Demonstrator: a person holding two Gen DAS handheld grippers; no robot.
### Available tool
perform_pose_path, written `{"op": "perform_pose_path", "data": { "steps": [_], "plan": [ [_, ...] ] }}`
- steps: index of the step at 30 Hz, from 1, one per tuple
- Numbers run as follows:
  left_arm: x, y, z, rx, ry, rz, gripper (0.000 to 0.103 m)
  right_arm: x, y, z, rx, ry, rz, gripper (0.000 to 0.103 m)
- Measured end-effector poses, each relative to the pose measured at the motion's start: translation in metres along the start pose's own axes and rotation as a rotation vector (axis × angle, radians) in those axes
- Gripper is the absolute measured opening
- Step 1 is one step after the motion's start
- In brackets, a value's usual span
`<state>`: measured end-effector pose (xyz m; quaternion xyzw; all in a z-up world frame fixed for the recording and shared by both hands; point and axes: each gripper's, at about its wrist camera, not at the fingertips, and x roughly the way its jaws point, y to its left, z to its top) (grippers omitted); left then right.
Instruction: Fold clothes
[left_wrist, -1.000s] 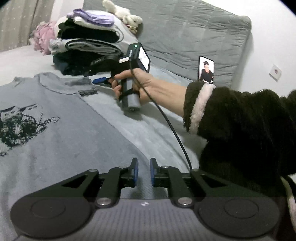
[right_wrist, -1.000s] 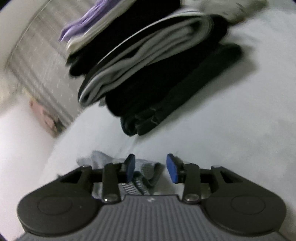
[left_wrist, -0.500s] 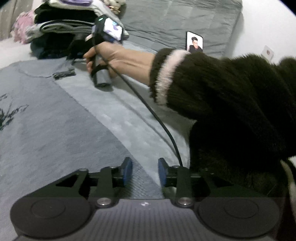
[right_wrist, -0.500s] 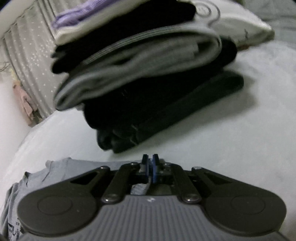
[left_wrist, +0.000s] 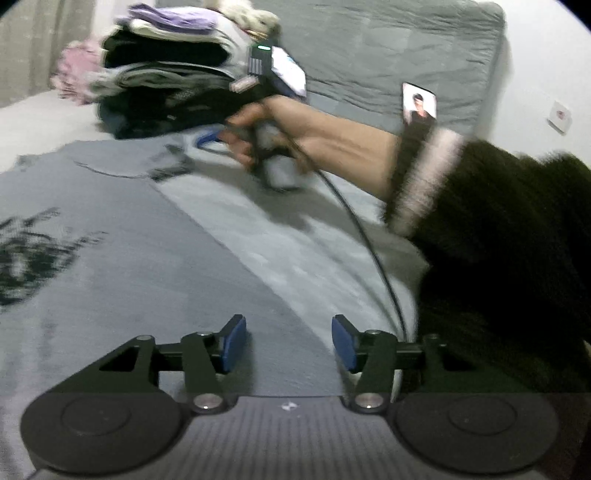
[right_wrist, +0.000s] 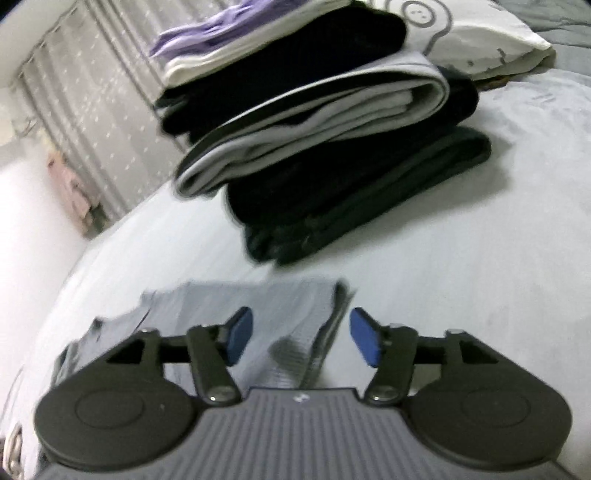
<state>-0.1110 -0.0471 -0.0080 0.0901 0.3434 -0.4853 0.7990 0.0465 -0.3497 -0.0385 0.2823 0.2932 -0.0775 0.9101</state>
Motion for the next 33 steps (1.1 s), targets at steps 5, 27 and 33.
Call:
{"op": "perform_pose_path", "data": {
  "steps": [5,27,33],
  "plan": [
    [-0.023,0.026,-0.001,-0.062,-0.003,0.187,0.072,-0.033,0.038,-0.034,-0.111,0.049,0.01,0.089],
    [-0.17,0.16,-0.086,-0.669,-0.039,0.666,0.079,-0.111,0.178,-0.171,-0.545,0.185,0.287,0.095],
    [-0.173,0.21,-0.072,-0.691,-0.107,0.625,0.079,-0.095,0.232,-0.158,-0.588,0.191,0.375,0.087]
  ]
}}
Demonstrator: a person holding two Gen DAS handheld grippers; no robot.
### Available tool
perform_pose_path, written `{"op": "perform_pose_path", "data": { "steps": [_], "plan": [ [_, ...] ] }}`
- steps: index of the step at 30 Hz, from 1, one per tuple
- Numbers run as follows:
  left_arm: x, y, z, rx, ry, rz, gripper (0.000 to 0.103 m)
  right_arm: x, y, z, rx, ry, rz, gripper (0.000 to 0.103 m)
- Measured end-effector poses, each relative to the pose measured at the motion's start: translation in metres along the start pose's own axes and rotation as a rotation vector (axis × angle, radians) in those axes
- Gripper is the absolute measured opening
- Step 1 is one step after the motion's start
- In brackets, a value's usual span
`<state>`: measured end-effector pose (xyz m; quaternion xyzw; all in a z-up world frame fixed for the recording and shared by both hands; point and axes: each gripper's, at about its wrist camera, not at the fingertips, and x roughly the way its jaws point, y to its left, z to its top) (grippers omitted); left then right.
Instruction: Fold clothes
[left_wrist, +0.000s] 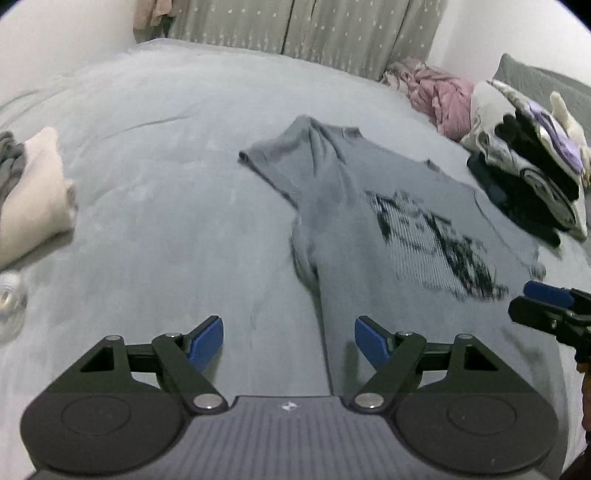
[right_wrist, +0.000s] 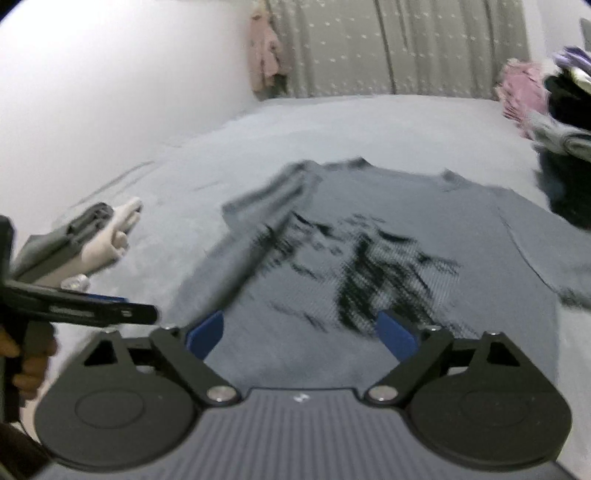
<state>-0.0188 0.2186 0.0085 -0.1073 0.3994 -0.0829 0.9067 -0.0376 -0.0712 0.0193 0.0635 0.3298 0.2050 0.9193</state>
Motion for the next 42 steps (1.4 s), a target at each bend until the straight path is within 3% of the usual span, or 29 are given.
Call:
{"op": "perform_pose_path", "data": {
  "steps": [5,7,13,14,15,16,17,18,19,21,25,30,32,36,37,39,42],
  "plan": [
    [0.046,0.029,0.05,-0.027,-0.056,0.011,0.078,-0.001,0.037,-0.011,-0.027,0.0,0.089,0.086],
    [0.071,0.04,0.069,-0.012,-0.061,0.031,0.078,-0.004,0.058,-0.02,-0.05,-0.003,0.14,0.081],
    [0.125,0.05,0.104,0.117,-0.115,0.02,0.077,0.006,0.115,-0.033,-0.182,-0.013,0.293,0.071],
    [0.129,0.049,0.106,0.137,-0.121,0.007,0.073,0.012,0.122,-0.035,-0.206,-0.009,0.294,0.069],
    [0.131,0.048,0.107,0.153,-0.123,-0.015,0.062,0.019,0.128,-0.036,-0.229,-0.003,0.287,0.069],
    [0.134,0.048,0.108,0.169,-0.125,-0.036,0.049,0.028,0.13,-0.038,-0.244,0.011,0.262,0.068],
    [0.137,0.048,0.109,0.184,-0.128,-0.058,0.025,0.036,0.131,-0.04,-0.255,0.029,0.232,0.065],
    [0.139,0.047,0.109,0.197,-0.129,-0.078,0.009,0.044,0.131,-0.042,-0.266,0.047,0.202,0.059],
    [0.139,0.049,0.111,0.184,-0.129,-0.088,0.004,0.05,0.129,-0.045,-0.278,0.063,0.157,0.057],
    [0.141,0.051,0.114,0.185,-0.133,-0.088,0.004,0.055,0.121,-0.051,-0.302,0.081,0.071,0.043],
    [0.13,0.053,0.133,0.23,-0.203,0.029,0.003,0.037,0.103,-0.051,-0.265,0.069,0.074,0.031],
    [0.125,0.067,0.171,0.229,-0.248,0.207,0.003,0.03,0.097,-0.041,-0.254,0.048,0.105,0.031],
    [0.134,0.073,0.185,0.216,-0.231,0.304,0.004,0.027,0.101,-0.039,-0.26,0.039,0.123,0.032],
    [0.155,0.069,0.187,0.183,-0.129,0.378,0.009,0.014,0.113,-0.043,-0.304,0.024,0.178,0.04],
    [0.155,0.068,0.186,0.178,-0.122,0.375,0.011,0.011,0.115,-0.045,-0.32,0.024,0.185,0.04],
    [0.142,0.064,0.176,0.141,-0.123,0.331,0.043,0.006,0.118,-0.048,-0.352,0.028,0.197,0.041],
    [0.119,0.057,0.159,0.108,-0.128,0.279,0.05,-0.002,0.122,-0.055,-0.382,0.04,0.22,0.042]
  ]
}}
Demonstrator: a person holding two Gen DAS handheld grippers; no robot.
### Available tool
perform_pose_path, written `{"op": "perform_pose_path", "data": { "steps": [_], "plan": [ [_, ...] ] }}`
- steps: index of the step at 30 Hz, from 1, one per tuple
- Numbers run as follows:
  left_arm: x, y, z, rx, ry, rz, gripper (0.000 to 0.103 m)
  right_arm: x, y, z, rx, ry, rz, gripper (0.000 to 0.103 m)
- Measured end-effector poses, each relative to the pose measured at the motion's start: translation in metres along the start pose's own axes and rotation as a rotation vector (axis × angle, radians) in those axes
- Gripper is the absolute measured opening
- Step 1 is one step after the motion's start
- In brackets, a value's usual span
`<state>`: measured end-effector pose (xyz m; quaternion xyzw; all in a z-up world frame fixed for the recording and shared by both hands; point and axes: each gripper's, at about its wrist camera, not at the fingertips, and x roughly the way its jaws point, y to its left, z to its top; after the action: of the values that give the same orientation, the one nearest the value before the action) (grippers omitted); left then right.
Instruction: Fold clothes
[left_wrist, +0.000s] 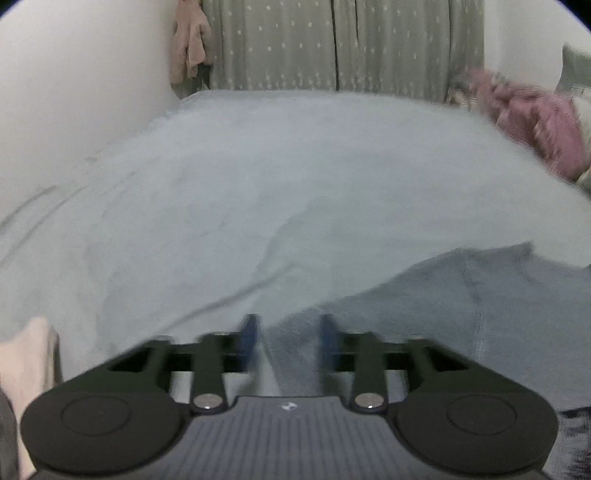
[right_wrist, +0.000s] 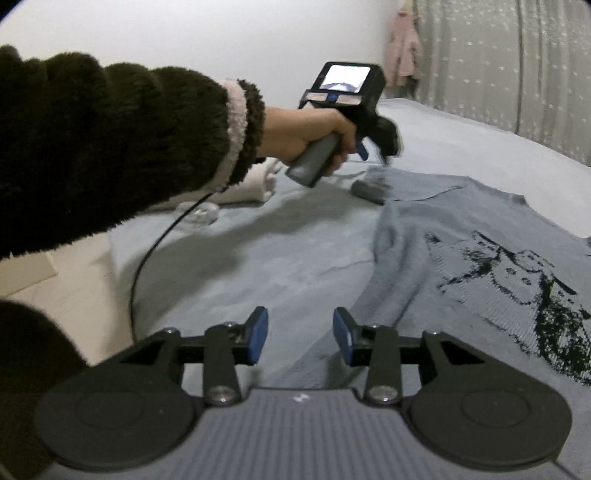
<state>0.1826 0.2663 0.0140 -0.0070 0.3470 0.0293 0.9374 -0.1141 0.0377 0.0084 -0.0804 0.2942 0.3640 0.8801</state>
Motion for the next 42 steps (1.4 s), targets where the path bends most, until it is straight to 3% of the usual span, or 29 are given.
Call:
{"op": "perform_pose_path", "data": {
  "steps": [10,16,17,19,20,21,23,26,29,31,34,36,38,42],
  "plan": [
    [-0.089,0.004,-0.076,-0.175,0.211,-0.14,0.063,0.002,0.006,-0.025,-0.051,0.012,0.005,0.042],
    [-0.119,0.0,-0.117,-0.192,0.205,-0.175,0.066,-0.005,-0.007,-0.04,-0.068,-0.019,0.052,0.042],
    [-0.118,-0.002,-0.118,-0.191,0.203,-0.179,0.066,-0.004,-0.007,-0.042,-0.082,-0.021,0.048,0.04],
    [-0.116,-0.005,-0.118,-0.18,0.198,-0.193,0.066,-0.004,-0.012,-0.044,-0.081,-0.026,0.037,0.024],
    [-0.116,-0.007,-0.118,-0.177,0.195,-0.201,0.066,-0.004,-0.016,-0.043,-0.056,-0.03,0.027,0.012],
    [-0.115,-0.006,-0.117,-0.195,0.197,-0.222,0.067,-0.006,-0.021,-0.042,-0.025,-0.035,0.028,0.008],
    [-0.109,-0.006,-0.113,-0.226,0.202,-0.259,0.067,-0.017,-0.054,-0.042,0.184,-0.056,0.022,0.006],
    [-0.101,-0.01,-0.109,-0.254,0.206,-0.29,0.068,-0.028,-0.093,-0.049,0.388,-0.069,-0.043,0.001],
    [-0.091,-0.014,-0.107,-0.273,0.193,-0.303,0.069,-0.032,-0.122,-0.063,0.524,-0.04,-0.147,0.001],
    [-0.085,-0.011,-0.106,-0.321,0.175,-0.332,0.069,-0.038,-0.128,-0.066,0.541,-0.057,-0.163,0.005],
    [-0.075,-0.006,-0.106,-0.404,0.142,-0.378,0.069,-0.053,-0.106,-0.057,0.379,-0.134,-0.099,0.019],
    [-0.07,-0.003,-0.106,-0.446,0.134,-0.4,0.069,-0.06,-0.077,-0.048,0.197,-0.179,-0.04,0.04],
    [-0.066,0.001,-0.106,-0.487,0.129,-0.421,0.069,-0.062,-0.045,-0.045,0.008,-0.189,0.026,0.046],
    [-0.064,0.005,-0.107,-0.508,0.127,-0.448,0.069,-0.05,0.007,-0.049,-0.244,-0.165,0.144,0.047]
  ]
}}
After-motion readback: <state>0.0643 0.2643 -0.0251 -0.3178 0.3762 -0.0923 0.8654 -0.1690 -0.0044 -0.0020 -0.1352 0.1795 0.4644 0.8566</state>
